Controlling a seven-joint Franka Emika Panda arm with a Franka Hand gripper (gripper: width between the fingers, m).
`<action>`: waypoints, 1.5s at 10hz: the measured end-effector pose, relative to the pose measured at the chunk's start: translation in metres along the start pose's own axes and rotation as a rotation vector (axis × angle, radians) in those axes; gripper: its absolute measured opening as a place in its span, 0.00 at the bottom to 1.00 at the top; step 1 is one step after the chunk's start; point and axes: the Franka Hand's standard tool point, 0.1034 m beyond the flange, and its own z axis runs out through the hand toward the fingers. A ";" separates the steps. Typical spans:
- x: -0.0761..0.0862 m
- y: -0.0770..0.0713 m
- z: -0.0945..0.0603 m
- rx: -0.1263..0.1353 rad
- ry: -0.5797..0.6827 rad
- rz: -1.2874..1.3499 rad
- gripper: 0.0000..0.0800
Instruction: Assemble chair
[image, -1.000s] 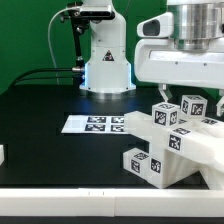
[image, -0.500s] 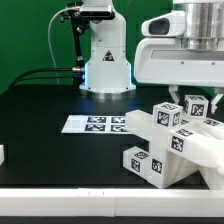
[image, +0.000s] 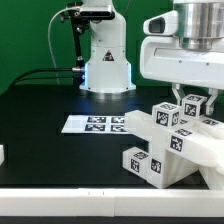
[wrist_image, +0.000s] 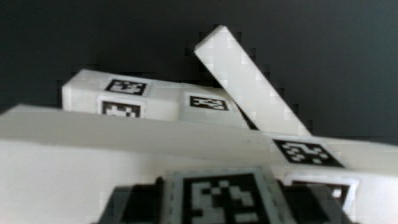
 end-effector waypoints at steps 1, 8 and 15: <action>0.000 -0.001 0.000 0.007 -0.006 0.137 0.35; -0.001 -0.003 0.002 0.042 -0.023 0.392 0.76; 0.005 -0.002 -0.003 0.034 0.011 -0.413 0.81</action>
Offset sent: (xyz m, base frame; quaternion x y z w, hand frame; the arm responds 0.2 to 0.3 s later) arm -0.0027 -0.0052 -0.0053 0.0193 0.0094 0.2685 0.9630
